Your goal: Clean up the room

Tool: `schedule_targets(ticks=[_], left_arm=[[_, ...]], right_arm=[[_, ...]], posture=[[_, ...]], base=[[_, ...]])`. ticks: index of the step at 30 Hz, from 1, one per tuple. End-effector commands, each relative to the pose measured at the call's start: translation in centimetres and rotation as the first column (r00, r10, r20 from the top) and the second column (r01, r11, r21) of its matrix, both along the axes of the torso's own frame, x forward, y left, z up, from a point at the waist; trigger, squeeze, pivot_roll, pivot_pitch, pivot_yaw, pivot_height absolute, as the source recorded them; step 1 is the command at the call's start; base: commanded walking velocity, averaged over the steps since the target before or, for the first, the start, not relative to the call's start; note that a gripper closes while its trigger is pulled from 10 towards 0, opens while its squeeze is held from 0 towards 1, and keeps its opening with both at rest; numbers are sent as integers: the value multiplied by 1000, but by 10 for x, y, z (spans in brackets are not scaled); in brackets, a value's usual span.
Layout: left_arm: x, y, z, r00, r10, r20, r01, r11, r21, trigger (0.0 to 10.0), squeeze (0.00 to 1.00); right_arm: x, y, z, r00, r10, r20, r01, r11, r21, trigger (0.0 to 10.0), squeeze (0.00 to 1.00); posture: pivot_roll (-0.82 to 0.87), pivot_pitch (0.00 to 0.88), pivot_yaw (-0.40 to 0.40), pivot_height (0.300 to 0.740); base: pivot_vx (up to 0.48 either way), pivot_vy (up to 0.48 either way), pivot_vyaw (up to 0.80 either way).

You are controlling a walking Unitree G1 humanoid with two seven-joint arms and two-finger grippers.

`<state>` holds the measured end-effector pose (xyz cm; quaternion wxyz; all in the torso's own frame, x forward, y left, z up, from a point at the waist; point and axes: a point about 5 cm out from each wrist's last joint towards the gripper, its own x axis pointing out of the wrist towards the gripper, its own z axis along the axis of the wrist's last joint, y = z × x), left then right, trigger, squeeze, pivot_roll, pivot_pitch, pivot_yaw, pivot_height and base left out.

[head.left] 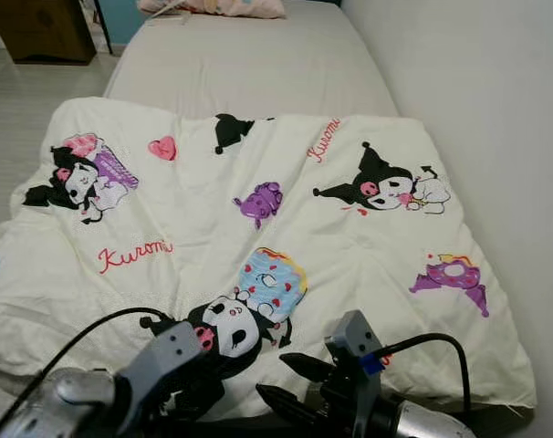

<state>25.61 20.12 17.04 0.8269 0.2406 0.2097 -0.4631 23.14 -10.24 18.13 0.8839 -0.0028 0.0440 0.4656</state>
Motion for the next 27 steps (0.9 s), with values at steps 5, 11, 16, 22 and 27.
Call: schedule_targets(ticks=[5, 11, 16, 22, 27], left_arm=[[-14, 16, -4, 998, -23, -60, 26, 999, 45, 10000, 0], [12, 44, 11, 851, 467, 241, -435, 883, -174, 10000, 1000], [19, 49, 19, 631, 714, 302, -612, 698, -372, 10000, 992], [18, 30, -2, 632, 705, 321, -626, 709, -324, 10000, 0], [22, -9, -31, 766, 490, 416, -462, 870, -172, 10000, 0]], right_arm=[[-5, 2, -3, 1000, 22, -16, -22, 1000, 16, 10000, 0], [22, -15, -10, 963, -268, -2, 268, 962, 42, 10000, 0], [40, -33, -12, 875, -484, -34, 484, 866, 125, 10000, 0], [44, -45, -22, 836, -548, -22, 548, 834, 64, 10000, 0], [39, -36, -40, 922, -380, 75, 388, 905, -176, 10000, 0]], posture=[[29, 457, -28, 547], [37, 434, -25, 547], [51, 411, -30, 547], [55, 416, -30, 547], [54, 438, -30, 547]], base=[[0, 0, 0], [0, 0, 0], [0, 0, 0], [0, 0, 0], [0, 0, 0]])
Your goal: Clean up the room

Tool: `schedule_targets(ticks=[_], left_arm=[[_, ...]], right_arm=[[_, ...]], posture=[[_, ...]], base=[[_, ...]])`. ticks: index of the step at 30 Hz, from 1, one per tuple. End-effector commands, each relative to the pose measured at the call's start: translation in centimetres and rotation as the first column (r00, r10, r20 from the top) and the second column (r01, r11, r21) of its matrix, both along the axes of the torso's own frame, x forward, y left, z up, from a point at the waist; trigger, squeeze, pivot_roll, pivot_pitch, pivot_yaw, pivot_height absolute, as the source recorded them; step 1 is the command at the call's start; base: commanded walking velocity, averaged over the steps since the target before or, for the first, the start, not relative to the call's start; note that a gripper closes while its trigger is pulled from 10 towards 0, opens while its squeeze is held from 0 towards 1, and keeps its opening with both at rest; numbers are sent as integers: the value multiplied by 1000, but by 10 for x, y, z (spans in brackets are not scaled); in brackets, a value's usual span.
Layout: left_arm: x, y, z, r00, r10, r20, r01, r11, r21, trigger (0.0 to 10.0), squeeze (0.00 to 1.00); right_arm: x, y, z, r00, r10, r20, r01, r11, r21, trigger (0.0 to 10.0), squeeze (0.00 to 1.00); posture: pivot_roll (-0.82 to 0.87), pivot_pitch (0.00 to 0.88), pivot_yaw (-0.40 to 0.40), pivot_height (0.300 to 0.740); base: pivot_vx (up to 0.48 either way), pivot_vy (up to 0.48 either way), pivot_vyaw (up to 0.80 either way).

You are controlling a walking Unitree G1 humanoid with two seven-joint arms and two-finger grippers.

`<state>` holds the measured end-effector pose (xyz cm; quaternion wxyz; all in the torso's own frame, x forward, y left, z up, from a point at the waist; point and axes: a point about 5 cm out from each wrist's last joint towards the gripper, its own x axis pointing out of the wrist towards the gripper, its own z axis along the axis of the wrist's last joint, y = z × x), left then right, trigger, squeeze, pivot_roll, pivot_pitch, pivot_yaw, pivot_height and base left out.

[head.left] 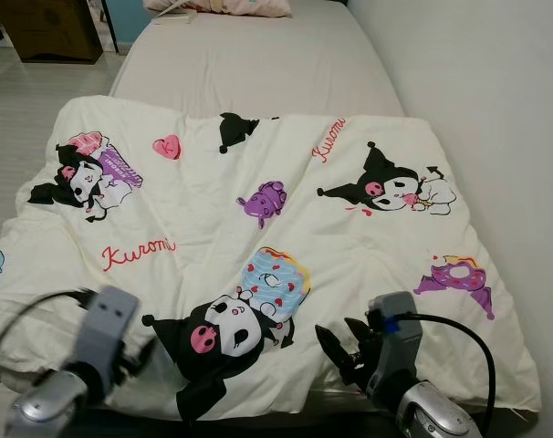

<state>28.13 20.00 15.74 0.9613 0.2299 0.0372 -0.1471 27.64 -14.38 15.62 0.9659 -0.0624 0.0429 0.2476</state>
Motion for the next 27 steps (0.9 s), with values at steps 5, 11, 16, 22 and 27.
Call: schedule_targets(ticks=[5, 11, 16, 22, 27], left_arm=[[11, -9, -43, 997, -54, -50, 65, 967, 248, 10000, 0], [26, 9, -55, 1000, -9, -15, 15, 889, 457, 10000, 0], [30, 25, -53, 1000, 12, 6, -13, 839, 544, 10000, 0], [22, 56, -52, 999, 46, 17, -46, 780, 625, 10000, 0], [7, 69, -55, 999, 38, 3, -32, 794, 607, 10000, 0]], right_arm=[[-2, 12, -32, 983, 172, -60, -182, 942, -283, 10000, 0], [19, 5, -48, 986, 163, -23, -152, 853, -500, 10000, 0], [32, -10, -50, 996, 91, 7, -72, 827, -558, 10000, 0], [39, -46, -57, 1000, 15, 6, -7, 745, -667, 10000, 0], [33, -73, -60, 995, 29, -95, -87, 721, -688, 10000, 0]], posture=[[40, 454, -21, 547], [41, 463, -17, 547], [45, 467, -14, 547], [57, 466, -12, 547], [61, 466, -12, 547]], base=[[0, 0, 0], [0, 0, 0], [0, 0, 0], [0, 0, 0], [0, 0, 0]])
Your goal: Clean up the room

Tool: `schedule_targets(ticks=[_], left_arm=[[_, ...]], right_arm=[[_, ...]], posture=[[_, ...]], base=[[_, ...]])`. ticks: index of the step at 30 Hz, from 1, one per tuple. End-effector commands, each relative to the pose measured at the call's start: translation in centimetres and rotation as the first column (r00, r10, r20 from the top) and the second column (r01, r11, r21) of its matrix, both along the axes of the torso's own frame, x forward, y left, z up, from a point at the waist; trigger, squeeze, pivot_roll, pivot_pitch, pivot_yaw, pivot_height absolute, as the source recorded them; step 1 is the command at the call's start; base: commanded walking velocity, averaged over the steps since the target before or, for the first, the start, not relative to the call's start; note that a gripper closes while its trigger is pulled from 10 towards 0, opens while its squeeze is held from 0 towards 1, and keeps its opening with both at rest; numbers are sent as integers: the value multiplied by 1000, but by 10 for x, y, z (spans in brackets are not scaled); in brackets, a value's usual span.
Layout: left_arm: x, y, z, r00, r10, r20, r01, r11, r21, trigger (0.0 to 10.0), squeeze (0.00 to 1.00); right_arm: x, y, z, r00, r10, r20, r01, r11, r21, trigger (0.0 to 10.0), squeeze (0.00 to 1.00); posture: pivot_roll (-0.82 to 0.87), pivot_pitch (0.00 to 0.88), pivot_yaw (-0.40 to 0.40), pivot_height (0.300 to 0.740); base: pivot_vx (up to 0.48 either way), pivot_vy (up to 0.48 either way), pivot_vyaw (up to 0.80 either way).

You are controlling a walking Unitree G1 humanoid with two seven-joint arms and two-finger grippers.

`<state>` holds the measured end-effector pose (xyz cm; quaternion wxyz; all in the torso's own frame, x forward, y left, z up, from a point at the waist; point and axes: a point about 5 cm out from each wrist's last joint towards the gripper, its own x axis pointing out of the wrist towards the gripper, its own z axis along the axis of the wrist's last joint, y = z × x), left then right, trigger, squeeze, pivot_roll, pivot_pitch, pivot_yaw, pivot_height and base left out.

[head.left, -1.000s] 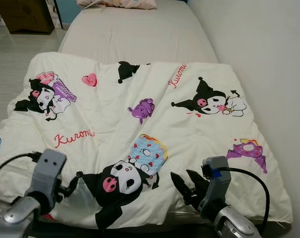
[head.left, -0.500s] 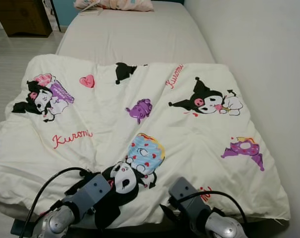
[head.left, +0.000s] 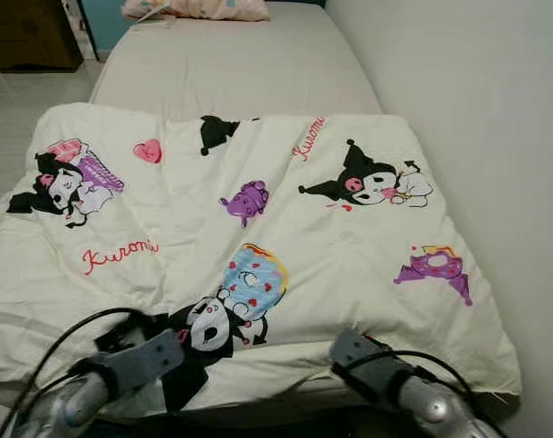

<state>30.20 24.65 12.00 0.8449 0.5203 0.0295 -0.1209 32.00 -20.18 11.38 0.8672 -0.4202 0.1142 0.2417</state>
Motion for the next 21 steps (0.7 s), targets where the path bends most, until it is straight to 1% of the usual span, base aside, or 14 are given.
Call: schedule_targets(ticks=[1, 3, 5, 6, 8, 9, 10, 11, 13, 15, 17, 19, 20, 21], left_arm=[[-14, 23, -17, 993, 81, -91, -78, 996, 32, 10000, 0], [-15, 24, -17, 993, 78, -86, -75, 997, 33, 10000, 0], [-21, 27, -13, 995, 65, -82, -67, 998, -22, 10000, 0], [-21, 27, -13, 995, 65, -82, -67, 998, -22, 10000, 0], [-31, 25, 2, 997, 29, -74, -45, 971, -233, 10000, 0], [-31, 25, 2, 997, 29, -74, -45, 971, -233, 10000, 0], [-36, 23, 12, 999, 2, -55, -18, 952, -307, 10000, 0], [-36, 23, 12, 999, 2, -55, -18, 952, -307, 10000, 0], [-42, 20, 32, 999, -41, -5, 34, 891, -452, 10000, 0], [-42, 16, 48, 997, -57, 42, 71, 840, -538, 10000, 0], [-41, 11, 54, 995, -71, 67, 97, 821, -562, 10000, 0], [-40, 10, 55, 995, -74, 72, 102, 820, -563, 10000, 0], [-39, 8, 54, 994, -80, 72, 106, 829, -549, 10000, 0], [-39, 8, 53, 994, -82, 71, 108, 836, -539, 10000, 0]], right_arm=[[-10, -15, -17, 994, -38, -102, 37, 999, -11, 10000, 0], [-10, -16, -16, 993, -24, -119, 27, 999, 20, 10000, 0], [-16, -8, -6, 978, 70, -195, -22, 971, 237, 10000, 0], [-16, -8, -6, 978, 70, -195, -22, 971, 237, 10000, 0], [-24, 2, 20, 953, 213, -216, -87, 874, 478, 10000, 0], [-24, 2, 20, 953, 213, -216, -87, 874, 478, 10000, 0], [-28, 5, 32, 939, 275, -207, -122, 829, 546, 10000, 0], [-28, 5, 32, 939, 275, -207, -122, 829, 546, 10000, 0], [-33, 11, 57, 907, 383, -174, -166, 707, 688, 10000, 0], [-39, 17, 73, 872, 470, -138, -208, 610, 764, 10000, 0], [-44, 23, 69, 848, 510, -148, -243, 620, 746, 10000, 0], [-46, 25, 65, 842, 515, -162, -255, 643, 722, 10000, 0], [-47, 26, 53, 845, 500, -190, -272, 708, 652, 10000, 0], [-48, 27, 45, 846, 490, -208, -286, 748, 600, 10000, 0]], posture=[[61, 466, -12, 547], [61, 466, -12, 547], [59, 462, -7, 547], [59, 462, -7, 547], [66, 460, -7, 547], [66, 460, -7, 547], [66, 460, -7, 547], [66, 460, -7, 547], [68, 458, -8, 547], [71, 456, -9, 547], [72, 457, -9, 547], [72, 460, -11, 547], [70, 460, -10, 547], [70, 460, -10, 547]], base=[[0, 0, 0], [0, 0, 0], [0, 0, 0], [0, 0, 0], [0, 0, 0], [0, 0, 0], [0, 0, 0], [0, 0, 0], [0, 0, 0], [0, 0, 0], [0, 0, 0], [0, 0, 0], [0, 0, 0], [0, 0, 0]])
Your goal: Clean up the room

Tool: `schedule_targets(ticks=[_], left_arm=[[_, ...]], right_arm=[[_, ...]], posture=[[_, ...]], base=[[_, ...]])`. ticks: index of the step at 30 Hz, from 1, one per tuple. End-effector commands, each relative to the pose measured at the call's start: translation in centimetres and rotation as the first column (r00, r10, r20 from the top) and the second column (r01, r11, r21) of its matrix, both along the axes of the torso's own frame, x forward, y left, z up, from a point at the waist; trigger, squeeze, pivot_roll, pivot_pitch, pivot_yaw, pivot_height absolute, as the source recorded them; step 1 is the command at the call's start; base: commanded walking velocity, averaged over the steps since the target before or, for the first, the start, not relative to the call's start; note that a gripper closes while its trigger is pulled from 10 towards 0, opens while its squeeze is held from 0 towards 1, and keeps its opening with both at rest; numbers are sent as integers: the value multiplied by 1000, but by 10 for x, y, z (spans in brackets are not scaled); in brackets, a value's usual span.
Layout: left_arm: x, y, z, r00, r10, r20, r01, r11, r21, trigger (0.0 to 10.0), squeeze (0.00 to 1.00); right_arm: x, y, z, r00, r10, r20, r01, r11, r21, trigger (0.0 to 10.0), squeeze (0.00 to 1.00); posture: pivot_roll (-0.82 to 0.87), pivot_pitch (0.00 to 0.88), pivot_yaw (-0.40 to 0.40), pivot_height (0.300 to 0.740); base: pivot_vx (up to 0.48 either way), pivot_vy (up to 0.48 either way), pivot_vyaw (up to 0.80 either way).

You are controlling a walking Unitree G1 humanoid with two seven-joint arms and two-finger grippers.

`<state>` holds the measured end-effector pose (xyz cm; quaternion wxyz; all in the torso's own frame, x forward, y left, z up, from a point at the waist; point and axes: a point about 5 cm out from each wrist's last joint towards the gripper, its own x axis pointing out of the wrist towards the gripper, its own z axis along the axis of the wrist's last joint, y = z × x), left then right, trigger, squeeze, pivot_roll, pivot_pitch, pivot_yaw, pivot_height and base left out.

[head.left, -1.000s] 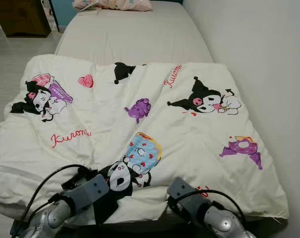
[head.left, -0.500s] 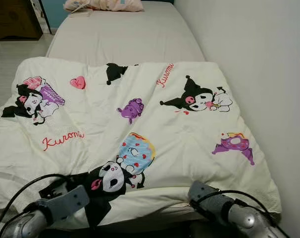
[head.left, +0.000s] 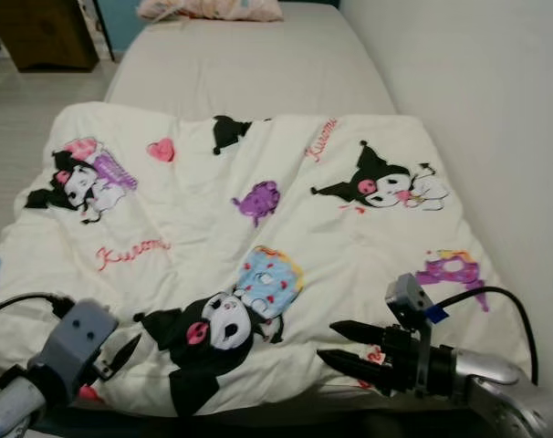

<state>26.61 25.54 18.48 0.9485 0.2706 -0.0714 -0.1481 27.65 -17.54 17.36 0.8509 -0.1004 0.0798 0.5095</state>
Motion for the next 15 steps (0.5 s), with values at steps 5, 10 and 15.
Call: schedule_targets(ticks=[5, 10, 15], left_arm=[[0, -12, -17, 999, -27, -41, 30, 997, 68, 10000, 0], [-9, -38, -12, 984, -162, -73, 161, 987, -30, 10000, 0], [-18, -56, -11, 963, -249, -102, 243, 967, -75, 10000, 0]], right_arm=[[1, 5, -49, 981, -6, 194, 75, 934, -349, 10000, 0], [5, 5, -55, 956, -21, 293, 153, 887, -436, 10000, 0], [8, 4, -54, 941, -33, 338, 194, 869, -456, 10000, 0]], posture=[[67, 459, -10, 547], [70, 457, -8, 547], [70, 454, -11, 547]], base=[[0, 0, 0], [0, 0, 0], [0, 0, 0]])
